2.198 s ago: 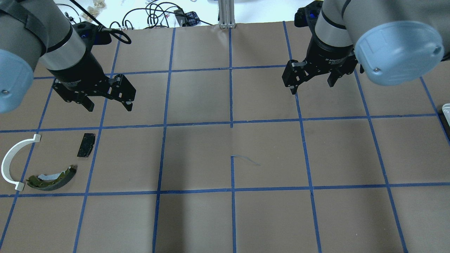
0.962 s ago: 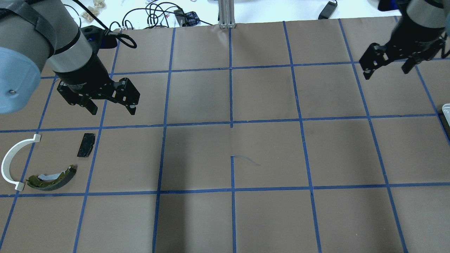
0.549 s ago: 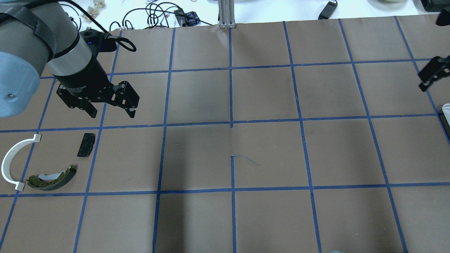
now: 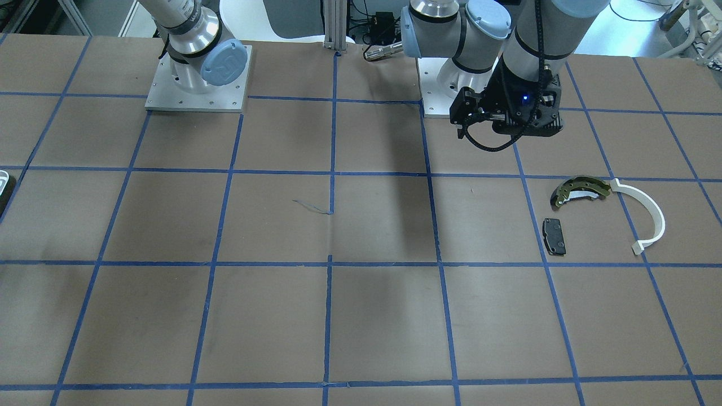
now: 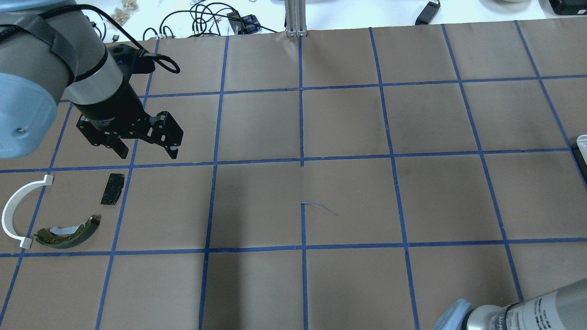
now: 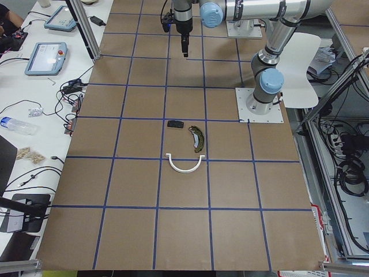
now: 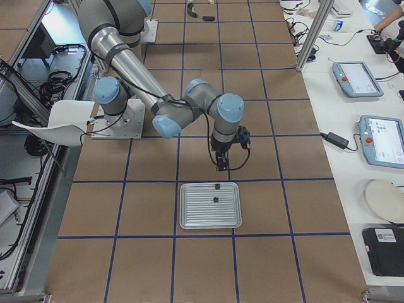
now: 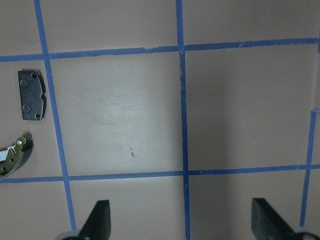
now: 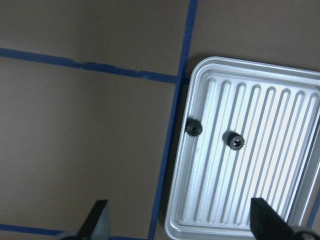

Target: Place bearing gear from tray to pile

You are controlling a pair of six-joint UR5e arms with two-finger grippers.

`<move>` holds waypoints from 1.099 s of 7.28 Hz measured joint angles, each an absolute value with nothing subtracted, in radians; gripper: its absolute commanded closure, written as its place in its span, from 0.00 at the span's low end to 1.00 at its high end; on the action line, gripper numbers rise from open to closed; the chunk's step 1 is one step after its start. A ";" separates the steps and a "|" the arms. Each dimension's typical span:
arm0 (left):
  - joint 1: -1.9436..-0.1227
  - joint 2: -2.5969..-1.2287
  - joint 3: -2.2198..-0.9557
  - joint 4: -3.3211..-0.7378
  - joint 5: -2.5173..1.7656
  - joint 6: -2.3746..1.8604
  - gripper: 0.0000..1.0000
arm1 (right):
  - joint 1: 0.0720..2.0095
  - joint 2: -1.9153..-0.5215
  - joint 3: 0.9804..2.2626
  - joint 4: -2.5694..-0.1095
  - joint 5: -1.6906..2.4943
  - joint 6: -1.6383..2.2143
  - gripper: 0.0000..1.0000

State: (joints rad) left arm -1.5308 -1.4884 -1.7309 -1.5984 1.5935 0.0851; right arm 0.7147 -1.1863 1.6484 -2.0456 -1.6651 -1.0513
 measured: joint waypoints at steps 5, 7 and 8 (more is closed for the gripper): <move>-1.530 -1.470 -1.777 -1.588 1.613 0.090 0.00 | 0.654 -1.038 1.642 -2.170 -1.652 -1.217 0.16; -1.530 -1.467 -1.780 -1.588 1.646 0.089 0.00 | 0.653 -1.018 1.637 -2.186 -1.623 -1.236 0.27; -1.530 -1.468 -1.781 -1.584 1.658 0.089 0.00 | 0.652 -1.012 1.635 -2.194 -1.618 -1.248 0.27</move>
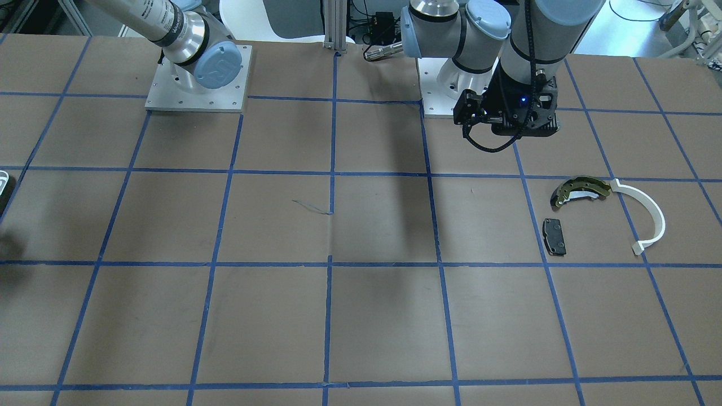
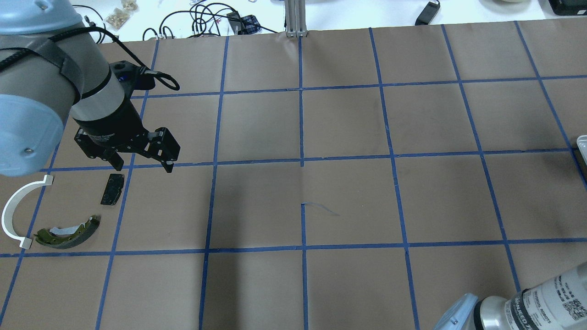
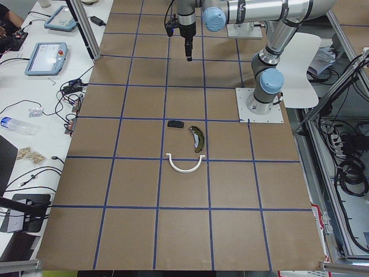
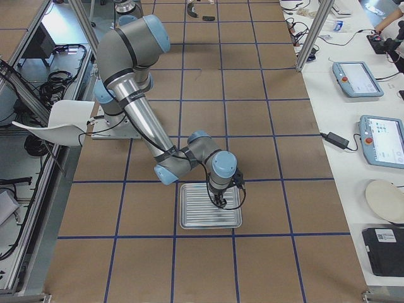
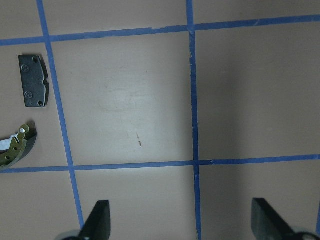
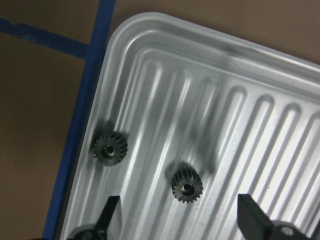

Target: Place bearing gear from tray to pile

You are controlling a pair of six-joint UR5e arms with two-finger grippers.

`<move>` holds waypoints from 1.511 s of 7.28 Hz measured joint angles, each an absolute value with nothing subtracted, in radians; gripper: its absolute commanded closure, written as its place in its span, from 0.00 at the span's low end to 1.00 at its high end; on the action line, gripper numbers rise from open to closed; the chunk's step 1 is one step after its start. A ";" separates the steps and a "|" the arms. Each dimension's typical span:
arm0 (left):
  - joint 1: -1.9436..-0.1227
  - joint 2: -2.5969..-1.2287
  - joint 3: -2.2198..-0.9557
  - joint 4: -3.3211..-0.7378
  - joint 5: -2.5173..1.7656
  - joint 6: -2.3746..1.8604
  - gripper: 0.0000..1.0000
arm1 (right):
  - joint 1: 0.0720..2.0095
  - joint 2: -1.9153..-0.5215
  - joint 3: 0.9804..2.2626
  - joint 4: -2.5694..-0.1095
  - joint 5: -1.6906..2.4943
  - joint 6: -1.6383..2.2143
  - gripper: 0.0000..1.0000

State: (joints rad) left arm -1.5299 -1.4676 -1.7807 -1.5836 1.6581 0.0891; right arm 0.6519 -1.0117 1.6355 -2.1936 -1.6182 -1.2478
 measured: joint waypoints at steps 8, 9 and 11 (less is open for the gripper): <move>-1.526 -1.445 -1.777 -1.553 1.574 0.090 0.00 | 0.646 -0.988 1.635 -2.225 -1.619 -1.282 0.62; -1.527 -1.444 -1.779 -1.551 1.574 0.089 0.00 | 0.646 -0.986 1.636 -2.227 -1.618 -1.281 0.67; -1.527 -1.444 -1.781 -1.550 1.577 0.089 0.00 | 0.646 -0.976 1.634 -2.234 -1.617 -1.281 0.82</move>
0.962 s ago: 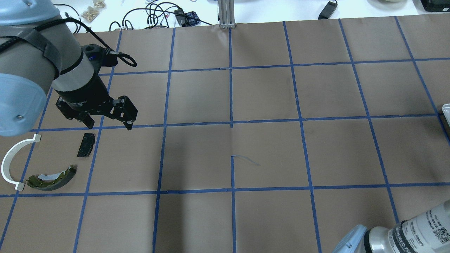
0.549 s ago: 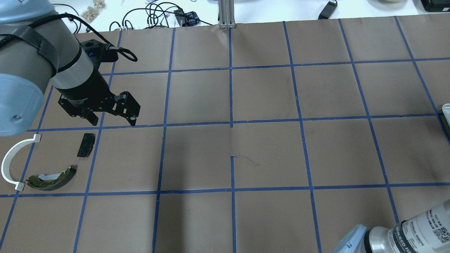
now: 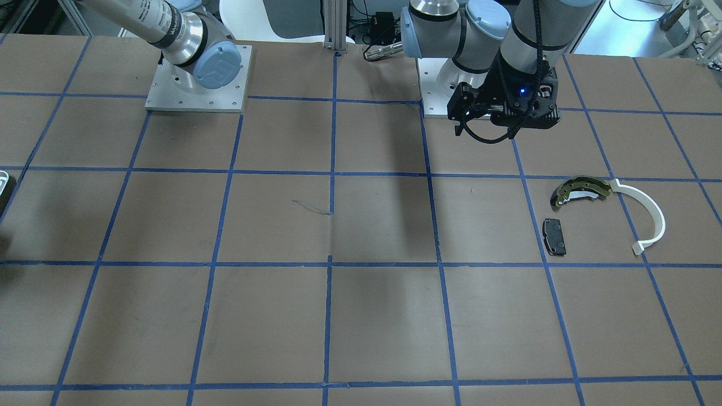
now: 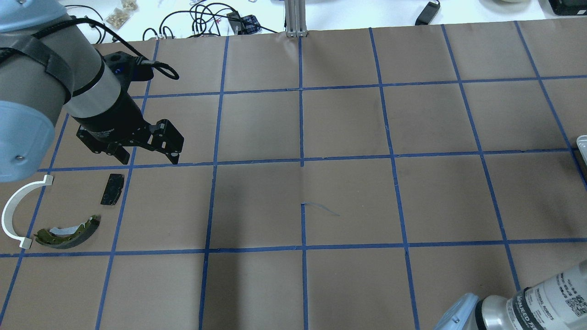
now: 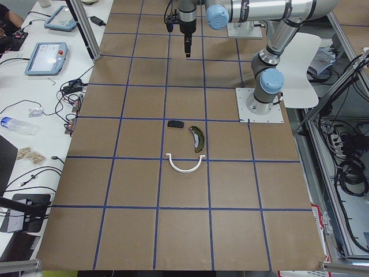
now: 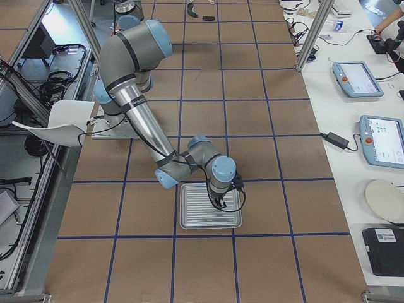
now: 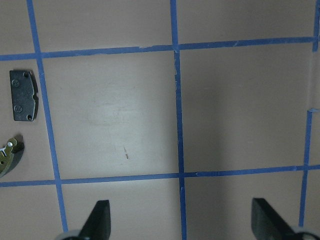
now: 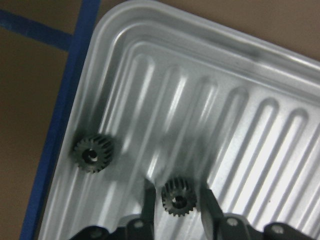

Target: Place bearing gear from tray to pile

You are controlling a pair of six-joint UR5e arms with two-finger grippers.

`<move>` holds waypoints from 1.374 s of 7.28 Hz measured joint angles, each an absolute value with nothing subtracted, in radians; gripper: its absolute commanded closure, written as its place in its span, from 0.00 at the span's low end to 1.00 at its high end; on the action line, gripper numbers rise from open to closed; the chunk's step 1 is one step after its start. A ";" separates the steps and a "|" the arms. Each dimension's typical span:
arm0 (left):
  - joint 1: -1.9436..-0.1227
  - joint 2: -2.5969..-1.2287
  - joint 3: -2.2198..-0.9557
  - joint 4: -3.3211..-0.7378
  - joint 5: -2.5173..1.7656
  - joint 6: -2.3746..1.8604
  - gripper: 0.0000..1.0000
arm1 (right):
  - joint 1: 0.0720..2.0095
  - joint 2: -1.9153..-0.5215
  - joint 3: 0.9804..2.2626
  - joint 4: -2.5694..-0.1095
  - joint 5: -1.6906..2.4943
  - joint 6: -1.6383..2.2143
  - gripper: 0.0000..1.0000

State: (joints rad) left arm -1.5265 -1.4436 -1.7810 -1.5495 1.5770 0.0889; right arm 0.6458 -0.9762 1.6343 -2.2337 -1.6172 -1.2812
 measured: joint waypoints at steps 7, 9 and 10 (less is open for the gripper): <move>-1.520 -1.432 -1.828 -1.488 1.579 0.079 0.00 | 0.770 -1.164 1.662 -2.076 -1.624 -1.075 0.89; -1.515 -1.430 -1.828 -1.478 1.578 0.083 0.00 | 1.005 -1.254 1.673 -1.988 -1.613 -0.783 0.89; -1.515 -1.429 -1.829 -1.477 1.579 0.085 0.00 | 1.167 -1.271 1.673 -1.949 -1.600 -0.576 0.89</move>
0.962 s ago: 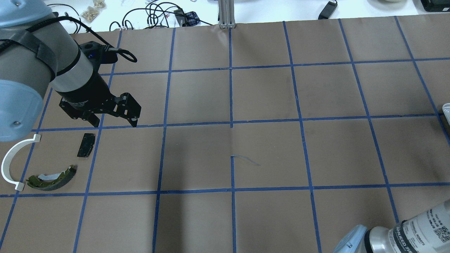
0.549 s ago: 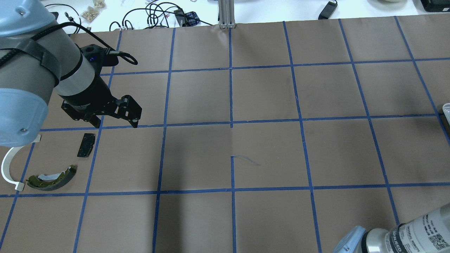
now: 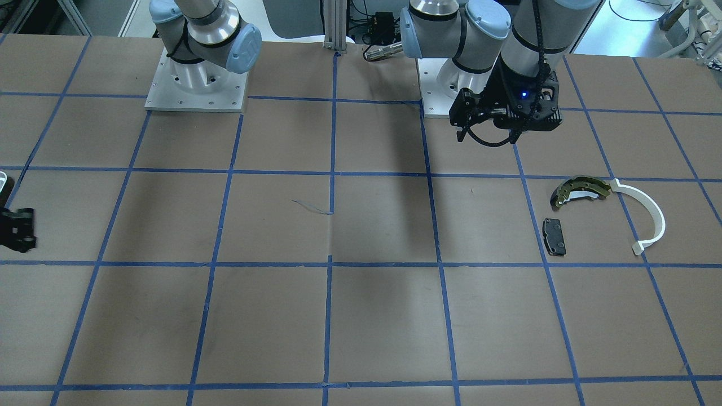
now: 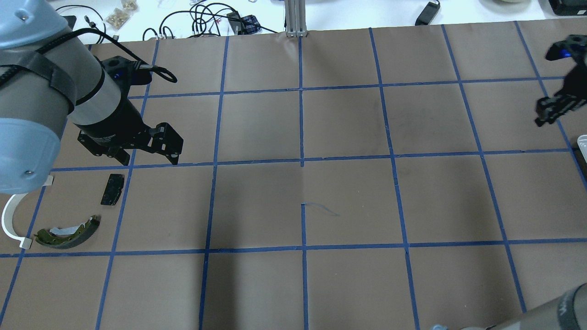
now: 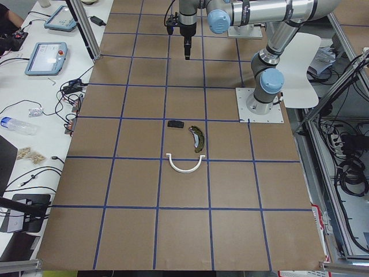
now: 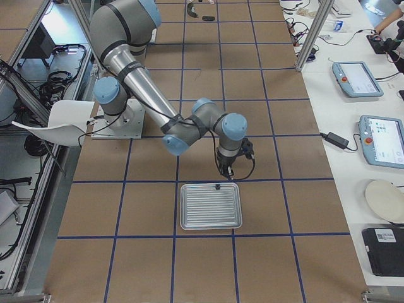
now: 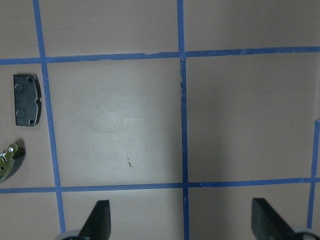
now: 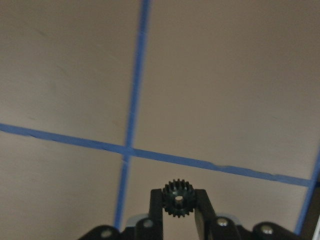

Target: Place bearing gear from tray to pile

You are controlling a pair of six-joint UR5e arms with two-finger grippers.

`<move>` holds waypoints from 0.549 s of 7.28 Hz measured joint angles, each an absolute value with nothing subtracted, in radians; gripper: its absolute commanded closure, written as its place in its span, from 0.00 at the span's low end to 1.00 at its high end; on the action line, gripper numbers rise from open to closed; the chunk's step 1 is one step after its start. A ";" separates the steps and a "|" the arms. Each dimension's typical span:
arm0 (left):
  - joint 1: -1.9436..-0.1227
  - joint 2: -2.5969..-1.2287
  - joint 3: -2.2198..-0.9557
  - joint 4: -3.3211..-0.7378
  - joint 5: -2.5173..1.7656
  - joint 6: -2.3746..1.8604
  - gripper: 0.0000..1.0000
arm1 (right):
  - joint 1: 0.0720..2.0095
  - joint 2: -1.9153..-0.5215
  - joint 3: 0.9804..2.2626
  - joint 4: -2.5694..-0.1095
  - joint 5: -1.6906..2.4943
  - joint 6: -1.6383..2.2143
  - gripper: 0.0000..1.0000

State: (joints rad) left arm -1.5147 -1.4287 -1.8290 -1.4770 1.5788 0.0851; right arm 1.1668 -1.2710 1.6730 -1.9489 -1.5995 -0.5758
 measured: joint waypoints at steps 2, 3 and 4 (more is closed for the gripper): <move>-1.514 -1.426 -1.834 -1.475 1.581 0.087 0.00 | 1.524 -1.271 1.663 -1.964 -1.580 -0.150 0.90; -1.513 -1.426 -1.836 -1.475 1.580 0.088 0.00 | 1.683 -1.249 1.661 -1.997 -1.573 0.045 0.90; -1.514 -1.425 -1.837 -1.475 1.582 0.089 0.00 | 1.821 -1.207 1.659 -2.048 -1.570 0.203 0.89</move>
State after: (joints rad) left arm -1.5137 -1.4250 -1.8371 -1.4753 1.5817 0.0892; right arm 1.8215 -1.2073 1.6591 -2.0476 -1.5698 0.2026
